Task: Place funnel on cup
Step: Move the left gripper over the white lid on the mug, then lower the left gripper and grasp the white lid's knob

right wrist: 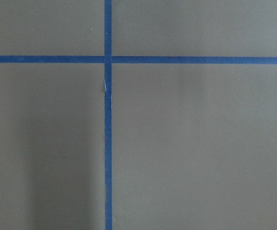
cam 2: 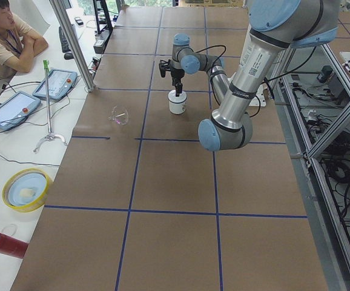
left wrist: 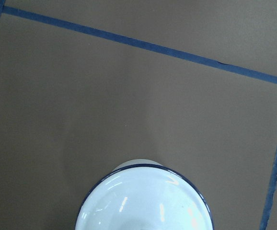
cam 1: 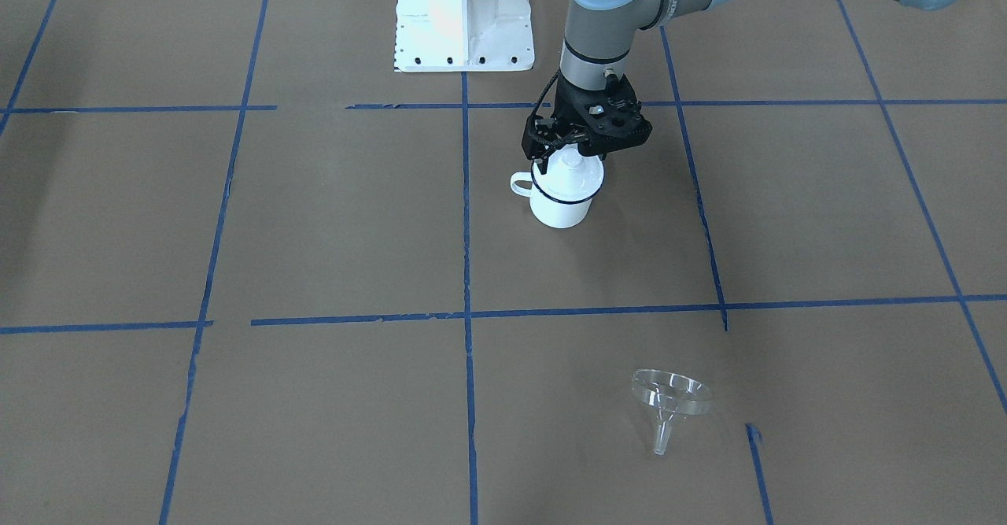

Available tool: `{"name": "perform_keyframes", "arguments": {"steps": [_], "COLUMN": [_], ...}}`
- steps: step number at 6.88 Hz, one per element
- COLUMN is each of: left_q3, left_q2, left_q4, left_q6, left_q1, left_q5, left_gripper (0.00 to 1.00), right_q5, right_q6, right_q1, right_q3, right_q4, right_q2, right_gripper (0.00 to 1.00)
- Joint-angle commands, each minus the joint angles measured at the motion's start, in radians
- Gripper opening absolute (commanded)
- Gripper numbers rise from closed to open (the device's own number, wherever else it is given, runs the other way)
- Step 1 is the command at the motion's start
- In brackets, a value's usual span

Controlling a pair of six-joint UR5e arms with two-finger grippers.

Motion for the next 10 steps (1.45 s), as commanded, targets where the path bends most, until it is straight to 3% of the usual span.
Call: {"name": "perform_keyframes", "arguments": {"steps": [1,8,9,10], "left_q3": [-0.002,0.003,0.004,-0.001], "left_q2": [0.002,0.002,0.002,0.002], "left_q4": [-0.001,-0.006,-0.006,-0.006], "left_q6": [0.001,0.006,0.006,0.006], "left_q1": [0.000,0.002,0.002,0.002], "left_q5": [-0.003,-0.008,-0.008,-0.008], "left_gripper": [1.00,0.96,0.92,0.57], "right_q5": [0.000,0.000,0.000,0.000], "right_q6": [0.000,0.000,0.000,0.000], "right_q1": [0.000,0.000,0.000,0.000], "right_q3": [0.000,0.000,0.000,0.000], "right_q4": [0.000,0.000,0.000,0.000], "right_q2": [0.000,0.000,0.000,0.000], "right_gripper": [1.00,1.00,1.00,1.00]}}
